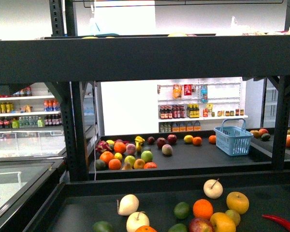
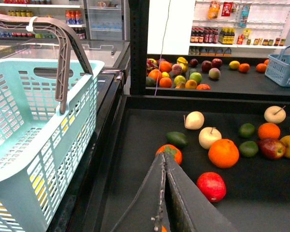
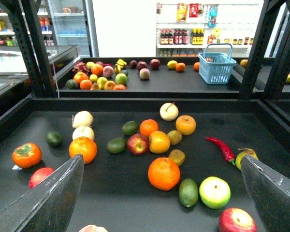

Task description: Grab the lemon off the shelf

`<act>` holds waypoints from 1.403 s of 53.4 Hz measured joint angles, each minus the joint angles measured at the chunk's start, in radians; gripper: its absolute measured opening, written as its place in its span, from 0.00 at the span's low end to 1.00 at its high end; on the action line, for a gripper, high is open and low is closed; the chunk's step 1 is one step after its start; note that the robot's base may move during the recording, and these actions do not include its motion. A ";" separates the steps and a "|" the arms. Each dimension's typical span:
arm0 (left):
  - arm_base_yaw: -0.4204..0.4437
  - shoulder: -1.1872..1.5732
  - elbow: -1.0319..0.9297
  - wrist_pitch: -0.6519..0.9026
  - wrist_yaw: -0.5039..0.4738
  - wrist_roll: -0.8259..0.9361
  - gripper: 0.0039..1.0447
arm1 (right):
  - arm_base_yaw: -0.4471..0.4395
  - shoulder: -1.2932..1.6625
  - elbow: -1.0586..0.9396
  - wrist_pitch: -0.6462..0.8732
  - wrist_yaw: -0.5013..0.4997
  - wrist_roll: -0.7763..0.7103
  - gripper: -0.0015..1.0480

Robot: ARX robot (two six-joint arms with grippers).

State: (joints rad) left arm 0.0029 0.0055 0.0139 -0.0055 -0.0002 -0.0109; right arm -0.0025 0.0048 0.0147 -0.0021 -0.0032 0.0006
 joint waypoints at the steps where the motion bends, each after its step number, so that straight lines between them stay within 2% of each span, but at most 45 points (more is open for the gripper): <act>1: 0.000 0.000 0.000 0.000 0.000 0.000 0.15 | 0.000 0.000 0.000 0.000 0.000 0.000 0.93; 5: 0.000 0.000 0.000 0.000 0.000 0.000 0.35 | 0.000 0.000 0.000 0.000 0.000 0.000 0.93; 12: 0.000 0.000 0.000 0.000 0.000 0.000 0.60 | 0.000 0.000 0.000 0.000 0.000 0.000 0.93; 17: 0.000 0.000 0.000 0.000 0.000 0.000 0.85 | 0.000 0.000 0.000 0.000 0.000 0.000 0.93; 20: 0.000 0.000 0.000 0.000 0.000 0.000 0.94 | 0.000 0.000 0.000 0.000 0.000 0.000 0.93; 75: 0.000 0.000 0.000 0.000 0.000 0.002 0.92 | 0.000 0.000 0.000 0.000 0.000 0.000 0.93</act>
State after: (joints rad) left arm 0.0029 0.0055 0.0139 -0.0055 -0.0002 -0.0090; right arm -0.0025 0.0048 0.0147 -0.0017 -0.0029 0.0006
